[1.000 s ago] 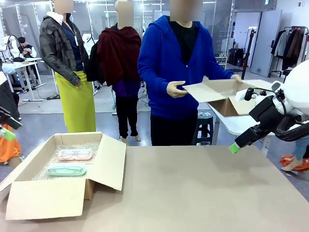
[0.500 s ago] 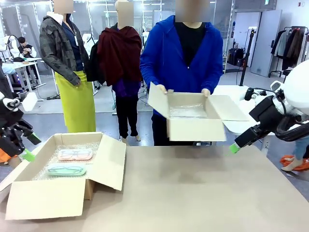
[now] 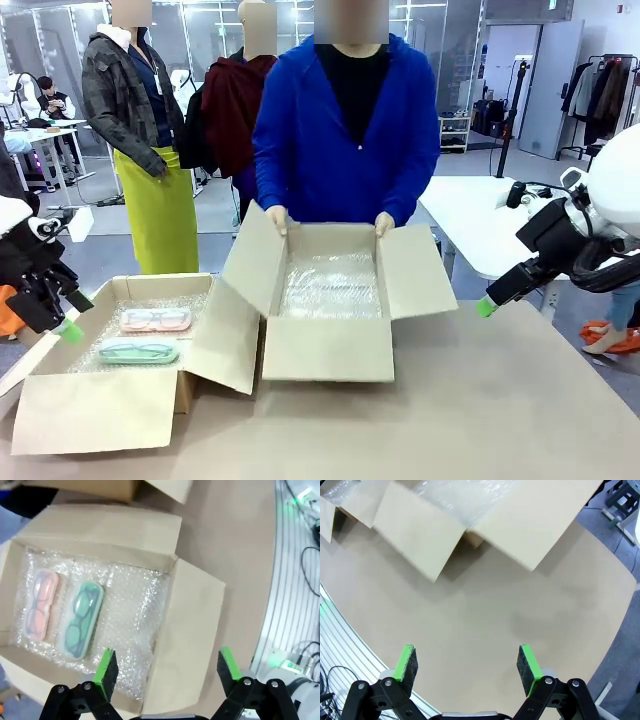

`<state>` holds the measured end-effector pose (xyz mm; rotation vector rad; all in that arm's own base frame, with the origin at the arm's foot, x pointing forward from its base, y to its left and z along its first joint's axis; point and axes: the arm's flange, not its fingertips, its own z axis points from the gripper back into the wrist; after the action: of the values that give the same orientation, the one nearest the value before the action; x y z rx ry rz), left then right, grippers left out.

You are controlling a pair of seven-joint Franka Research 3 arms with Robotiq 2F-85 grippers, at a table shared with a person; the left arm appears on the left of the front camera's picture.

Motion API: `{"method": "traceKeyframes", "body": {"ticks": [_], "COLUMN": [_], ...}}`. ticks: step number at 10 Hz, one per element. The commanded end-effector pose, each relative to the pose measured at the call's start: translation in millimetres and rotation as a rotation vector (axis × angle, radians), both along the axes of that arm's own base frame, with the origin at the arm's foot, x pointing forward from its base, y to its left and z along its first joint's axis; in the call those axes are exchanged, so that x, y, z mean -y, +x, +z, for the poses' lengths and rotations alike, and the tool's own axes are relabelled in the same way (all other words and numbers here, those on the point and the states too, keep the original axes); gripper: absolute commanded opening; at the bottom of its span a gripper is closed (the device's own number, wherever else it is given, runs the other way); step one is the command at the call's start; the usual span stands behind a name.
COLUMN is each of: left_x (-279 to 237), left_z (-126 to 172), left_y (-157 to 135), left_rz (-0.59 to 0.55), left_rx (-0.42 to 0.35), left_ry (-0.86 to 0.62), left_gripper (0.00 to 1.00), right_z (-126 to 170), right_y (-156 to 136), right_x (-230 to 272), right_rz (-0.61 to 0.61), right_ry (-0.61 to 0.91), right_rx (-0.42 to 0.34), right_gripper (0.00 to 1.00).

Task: Pack the glasses set securely to prepare it for shipping.
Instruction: Position the Package Box on the left side of the table.

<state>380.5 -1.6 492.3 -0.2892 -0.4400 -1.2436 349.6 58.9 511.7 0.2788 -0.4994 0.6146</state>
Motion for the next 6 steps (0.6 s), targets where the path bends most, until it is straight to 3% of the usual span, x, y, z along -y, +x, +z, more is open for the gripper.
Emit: {"method": "traceKeyframes", "body": {"ticks": [1,6], "left_x": [-0.2,-0.2], "left_z": [5.5,5.5], "left_y": [-4.8,-4.8], "left_rz": [-0.004,-0.004], "left_rx": [0.022,0.022], "left_ry": [0.017,0.017], "left_gripper": [1.00,1.00], "right_z": [-0.9,-0.9], "right_y": [0.0,0.0], "right_x": [-0.4,-0.4], "right_rz": [-0.002,-0.002], "right_ry": [-0.008,-0.008], "right_rx": [0.005,0.005], "right_gripper": [1.00,1.00]}}
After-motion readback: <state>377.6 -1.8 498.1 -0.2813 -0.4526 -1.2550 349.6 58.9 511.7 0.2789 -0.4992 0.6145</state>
